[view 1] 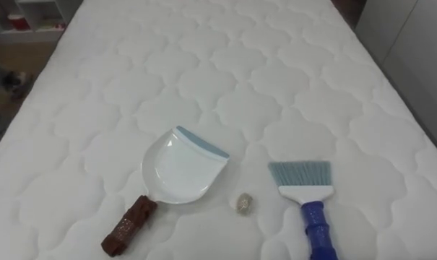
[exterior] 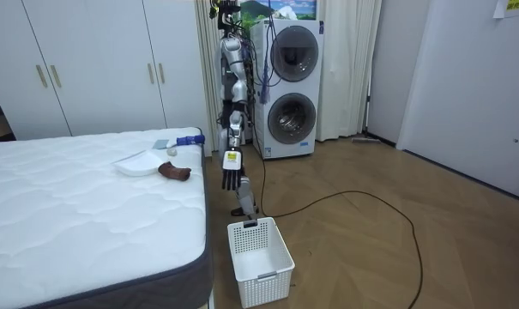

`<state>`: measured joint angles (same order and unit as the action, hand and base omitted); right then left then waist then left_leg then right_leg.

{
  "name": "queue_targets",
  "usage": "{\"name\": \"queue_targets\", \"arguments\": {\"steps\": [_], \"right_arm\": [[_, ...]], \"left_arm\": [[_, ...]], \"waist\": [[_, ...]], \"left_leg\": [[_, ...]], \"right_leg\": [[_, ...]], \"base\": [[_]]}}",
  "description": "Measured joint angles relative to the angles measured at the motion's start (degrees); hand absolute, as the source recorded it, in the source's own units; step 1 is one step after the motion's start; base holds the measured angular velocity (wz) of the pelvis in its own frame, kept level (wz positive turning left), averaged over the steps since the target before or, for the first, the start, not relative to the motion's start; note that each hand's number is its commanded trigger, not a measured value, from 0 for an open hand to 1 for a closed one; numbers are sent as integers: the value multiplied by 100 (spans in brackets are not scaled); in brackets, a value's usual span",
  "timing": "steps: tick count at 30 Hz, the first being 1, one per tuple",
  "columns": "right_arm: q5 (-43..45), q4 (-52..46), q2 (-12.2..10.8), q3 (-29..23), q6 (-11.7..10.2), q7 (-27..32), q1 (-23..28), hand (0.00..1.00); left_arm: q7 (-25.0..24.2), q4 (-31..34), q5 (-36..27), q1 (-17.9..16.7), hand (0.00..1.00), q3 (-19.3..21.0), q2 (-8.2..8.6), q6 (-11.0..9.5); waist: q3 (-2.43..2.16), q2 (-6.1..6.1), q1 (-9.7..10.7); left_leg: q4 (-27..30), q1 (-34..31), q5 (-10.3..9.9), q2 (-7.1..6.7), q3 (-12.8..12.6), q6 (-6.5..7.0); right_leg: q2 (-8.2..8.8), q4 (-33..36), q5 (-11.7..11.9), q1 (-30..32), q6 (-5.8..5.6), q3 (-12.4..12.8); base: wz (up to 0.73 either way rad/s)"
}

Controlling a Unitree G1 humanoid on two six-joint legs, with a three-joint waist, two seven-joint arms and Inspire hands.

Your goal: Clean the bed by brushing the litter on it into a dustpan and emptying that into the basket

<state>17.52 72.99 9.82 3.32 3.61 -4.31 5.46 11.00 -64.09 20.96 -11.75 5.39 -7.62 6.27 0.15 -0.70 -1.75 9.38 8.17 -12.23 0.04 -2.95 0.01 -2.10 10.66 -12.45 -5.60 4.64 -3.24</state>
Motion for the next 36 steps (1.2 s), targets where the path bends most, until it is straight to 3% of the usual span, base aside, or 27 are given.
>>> {"name": "queue_targets", "arguments": {"steps": [7, 16, 20, 26, 30, 36], "right_arm": [[-173, 3, 5, -3, -199, 142, -5, 0], [-474, -126, 35, -8, -410, 217, 32, 0], [-515, -186, 118, -7, -537, 163, 18, 0], [-656, -184, 130, -9, -554, 127, 23, 0], [-777, -186, 135, -6, -556, 39, 15, 0], [-899, -172, 134, -5, -554, -11, 5, 0]], "left_arm": [[689, 32, -30, 178, 0, 35, -26, -411], [1362, 1203, -313, 237, 0, 126, -81, -953], [1514, 1380, -283, 280, 0, 124, -100, -1069], [1653, 1800, -283, 318, 0, 123, -102, -1177], [1906, 2004, -290, 326, 0, 98, -109, -1428], [1997, 2004, -353, 341, 0, -161, -131, -1456]], "waist": [[14, -35, 8], [-2, 5, 10], [-5, 15, 69], [3, 30, 76], [0, 27, 162], [-2, 15, 281]], "left_leg": [[0, -15, 0, -2, 7, 0], [-9, 24, 0, 0, 1, 0], [-8, 18, 0, -7, 31, 0], [-7, 17, 0, -6, 60, 0], [-8, 17, 0, -8, 58, 0], [-8, 8, 0, -8, 41, 0]], "right_leg": [[-1, -1, 2, 3, -2, -15], [-6, -1, 16, -40, 2, 4], [1, -8, 16, -45, 2, -16], [-3, -14, 16, -46, 2, -25], [0, -20, 16, -52, 2, -52], [-1, -24, 16, -38, 1, -62]], "base": [[0], [-2], [2], [0], [0], [0]]}}
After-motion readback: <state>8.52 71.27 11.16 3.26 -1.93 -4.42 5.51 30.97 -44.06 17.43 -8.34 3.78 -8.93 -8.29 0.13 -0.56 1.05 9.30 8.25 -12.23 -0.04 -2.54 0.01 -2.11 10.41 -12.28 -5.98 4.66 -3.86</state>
